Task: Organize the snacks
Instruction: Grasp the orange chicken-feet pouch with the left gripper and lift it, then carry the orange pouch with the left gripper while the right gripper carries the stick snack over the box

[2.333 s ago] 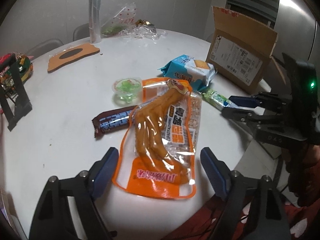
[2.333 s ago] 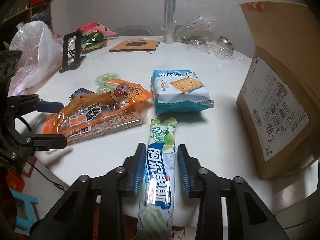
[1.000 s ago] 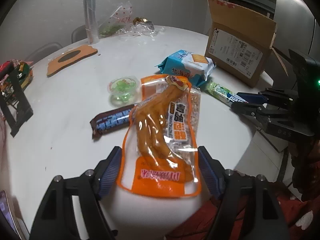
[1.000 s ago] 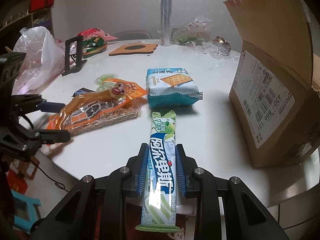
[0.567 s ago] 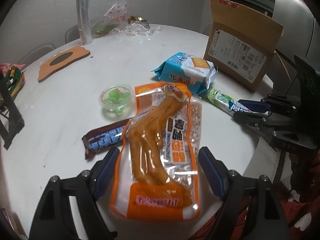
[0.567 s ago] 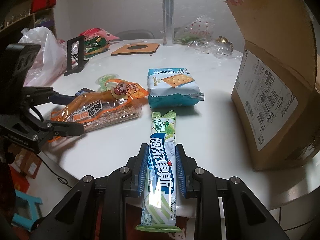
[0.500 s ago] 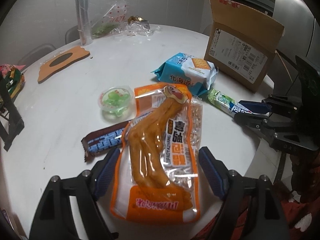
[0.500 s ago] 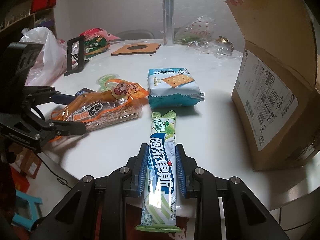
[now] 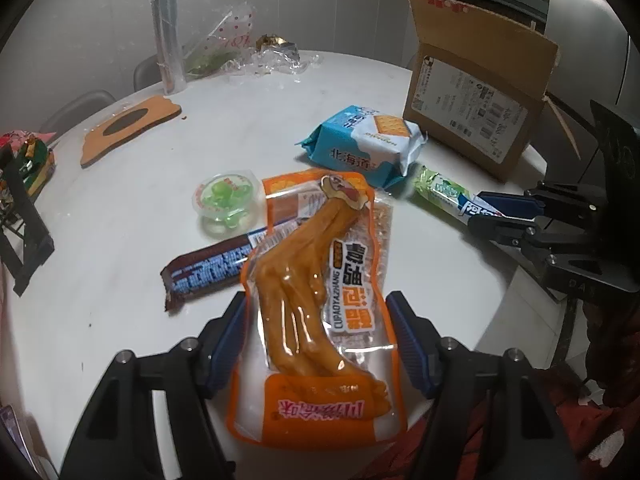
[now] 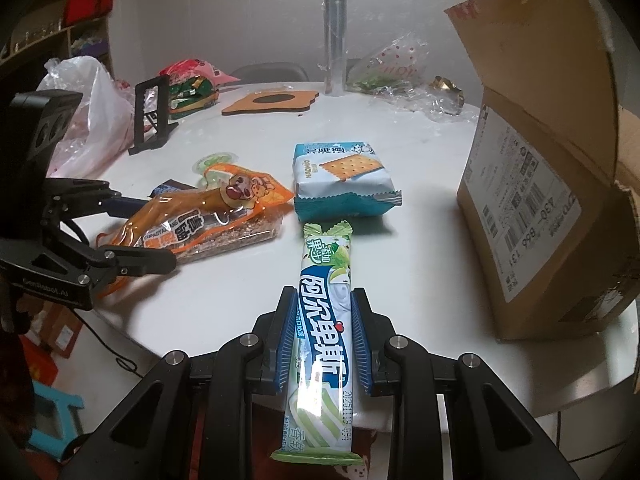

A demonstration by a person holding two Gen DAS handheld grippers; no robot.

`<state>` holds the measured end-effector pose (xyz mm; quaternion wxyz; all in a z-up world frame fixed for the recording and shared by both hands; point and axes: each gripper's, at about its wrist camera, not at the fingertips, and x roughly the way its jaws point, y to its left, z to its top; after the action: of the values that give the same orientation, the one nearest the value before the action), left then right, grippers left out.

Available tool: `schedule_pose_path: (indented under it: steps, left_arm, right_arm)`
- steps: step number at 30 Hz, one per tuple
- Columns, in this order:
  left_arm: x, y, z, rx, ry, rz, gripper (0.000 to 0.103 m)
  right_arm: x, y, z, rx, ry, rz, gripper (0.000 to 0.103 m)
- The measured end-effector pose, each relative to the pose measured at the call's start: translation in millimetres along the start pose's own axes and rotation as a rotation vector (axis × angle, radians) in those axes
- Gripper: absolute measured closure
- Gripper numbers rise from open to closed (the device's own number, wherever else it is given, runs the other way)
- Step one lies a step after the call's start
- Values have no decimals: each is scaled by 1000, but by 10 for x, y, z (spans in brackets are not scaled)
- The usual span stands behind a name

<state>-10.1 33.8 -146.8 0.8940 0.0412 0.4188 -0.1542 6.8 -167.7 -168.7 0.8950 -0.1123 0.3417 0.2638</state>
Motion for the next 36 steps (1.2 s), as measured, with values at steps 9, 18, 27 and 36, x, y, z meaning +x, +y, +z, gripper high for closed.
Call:
schedule_pose_path:
  steps: [9, 18, 27, 36]
  left_arm:
    - [-142, -4, -87, -28, -21, 7, 38]
    - [-384, 71, -74, -69, -81, 27, 38]
    - [-772, 196, 209, -107, -188, 45, 38]
    - [-1197, 200, 831, -100, -337, 49, 38]
  right_arm:
    - [-98, 54, -12, -6, -18, -1, 81]
    - [-254, 125, 63, -45, -54, 17, 81]
    - [-450, 297, 458, -108, -130, 73, 81]
    - [-684, 257, 985, -164, -232, 117, 81]
